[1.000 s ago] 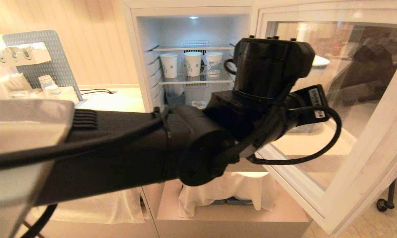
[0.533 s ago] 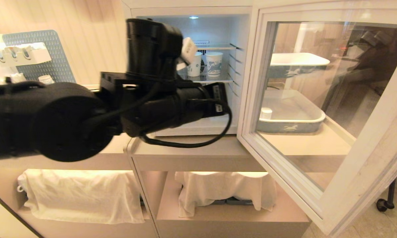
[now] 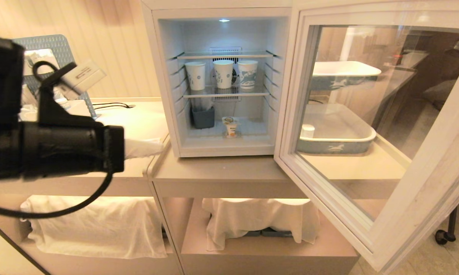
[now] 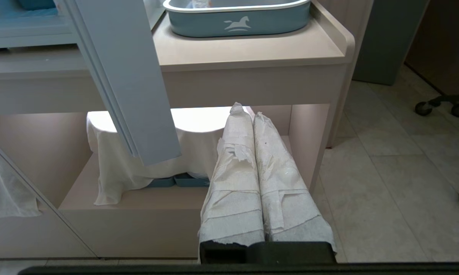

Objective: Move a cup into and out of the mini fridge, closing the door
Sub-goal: Take the yoghurt out of the freezer

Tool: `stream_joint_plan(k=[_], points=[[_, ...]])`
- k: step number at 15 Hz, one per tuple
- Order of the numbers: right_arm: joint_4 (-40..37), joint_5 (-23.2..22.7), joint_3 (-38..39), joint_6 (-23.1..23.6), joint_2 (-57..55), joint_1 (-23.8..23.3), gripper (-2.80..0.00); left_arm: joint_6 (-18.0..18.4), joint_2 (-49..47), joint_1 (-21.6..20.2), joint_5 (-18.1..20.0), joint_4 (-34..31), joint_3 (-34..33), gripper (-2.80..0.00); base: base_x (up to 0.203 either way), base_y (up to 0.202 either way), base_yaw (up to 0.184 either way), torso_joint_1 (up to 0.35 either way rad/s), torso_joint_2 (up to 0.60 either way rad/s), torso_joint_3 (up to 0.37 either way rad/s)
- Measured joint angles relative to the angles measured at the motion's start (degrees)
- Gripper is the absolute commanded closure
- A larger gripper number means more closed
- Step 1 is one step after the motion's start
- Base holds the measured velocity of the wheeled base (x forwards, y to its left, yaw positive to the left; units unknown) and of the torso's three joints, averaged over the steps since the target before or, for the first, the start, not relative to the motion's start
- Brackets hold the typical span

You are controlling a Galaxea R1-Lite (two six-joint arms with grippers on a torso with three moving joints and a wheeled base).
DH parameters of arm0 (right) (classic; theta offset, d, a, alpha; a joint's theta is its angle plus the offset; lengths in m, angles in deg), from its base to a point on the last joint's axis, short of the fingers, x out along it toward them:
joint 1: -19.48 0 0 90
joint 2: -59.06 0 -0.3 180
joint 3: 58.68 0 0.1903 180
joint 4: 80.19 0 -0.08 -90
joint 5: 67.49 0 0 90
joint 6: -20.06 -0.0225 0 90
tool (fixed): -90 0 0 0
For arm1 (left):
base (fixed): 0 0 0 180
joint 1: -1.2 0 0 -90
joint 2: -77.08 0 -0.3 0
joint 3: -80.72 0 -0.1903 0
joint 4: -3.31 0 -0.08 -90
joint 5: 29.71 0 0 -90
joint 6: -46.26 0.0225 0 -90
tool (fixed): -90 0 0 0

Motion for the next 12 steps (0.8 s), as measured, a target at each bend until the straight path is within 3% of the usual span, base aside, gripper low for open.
stream_joint_plan(k=[3,5,8,12], points=[[0.0,-0.02,0.0,0.0,0.0,0.0,0.0,8.38,11.12,-10.07,6.93,-5.32,-9.36,0.0,0.0,0.0,0.0,0.0,0.0,0.0],[0.0,-0.02,0.0,0.02,0.0,0.0,0.0,12.03,18.24,-16.92,9.67,-6.36,-16.33,0.0,0.0,0.0,0.0,0.0,0.0,0.0],[0.0,0.0,0.0,0.01,0.0,-0.02,0.0,13.32,28.45,-22.64,7.62,-6.45,-25.3,0.0,0.0,0.0,0.0,0.0,0.0,0.0],[0.0,0.0,0.0,0.0,0.0,0.0,0.0,16.24,43.27,-24.52,1.3,-6.1,-36.88,0.0,0.0,0.0,0.0,0.0,0.0,0.0]])
